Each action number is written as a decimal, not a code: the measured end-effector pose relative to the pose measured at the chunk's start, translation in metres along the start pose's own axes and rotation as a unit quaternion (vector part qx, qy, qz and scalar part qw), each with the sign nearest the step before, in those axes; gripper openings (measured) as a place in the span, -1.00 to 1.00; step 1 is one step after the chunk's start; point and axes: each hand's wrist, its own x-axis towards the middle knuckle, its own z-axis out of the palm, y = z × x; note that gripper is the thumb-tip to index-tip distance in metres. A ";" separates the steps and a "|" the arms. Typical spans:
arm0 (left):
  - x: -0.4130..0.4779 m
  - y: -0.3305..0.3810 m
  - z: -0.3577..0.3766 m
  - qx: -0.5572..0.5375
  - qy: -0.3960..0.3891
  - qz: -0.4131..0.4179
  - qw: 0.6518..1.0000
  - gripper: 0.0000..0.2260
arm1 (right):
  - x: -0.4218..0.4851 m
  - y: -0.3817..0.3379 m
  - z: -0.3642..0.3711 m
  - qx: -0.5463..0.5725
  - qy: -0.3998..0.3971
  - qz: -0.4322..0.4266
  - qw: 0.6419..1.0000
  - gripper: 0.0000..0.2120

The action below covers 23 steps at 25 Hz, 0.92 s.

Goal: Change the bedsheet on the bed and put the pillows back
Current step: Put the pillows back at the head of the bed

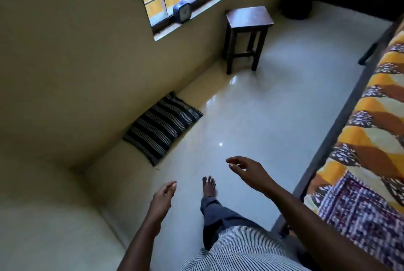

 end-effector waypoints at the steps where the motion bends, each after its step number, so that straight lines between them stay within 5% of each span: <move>1: 0.026 0.011 -0.010 0.003 0.012 0.001 1.000 -0.69 | 0.030 -0.009 -0.004 0.007 -0.003 0.003 1.000 -0.75; 8: 0.190 0.104 -0.068 0.070 0.054 -0.025 0.996 -0.74 | 0.239 -0.090 -0.030 0.041 -0.056 0.036 0.997 -0.80; 13: 0.277 0.125 -0.099 0.037 0.098 -0.117 0.988 -0.75 | 0.357 -0.122 -0.015 0.071 -0.119 0.111 0.984 -0.77; 16: 0.344 0.138 -0.121 0.002 0.109 -0.180 0.978 -0.77 | 0.421 -0.117 0.005 0.086 -0.139 0.194 0.967 -0.76; 23: 0.504 0.103 -0.126 0.059 0.113 -0.169 0.977 -0.75 | 0.573 -0.037 0.101 0.079 -0.182 0.284 0.938 -0.73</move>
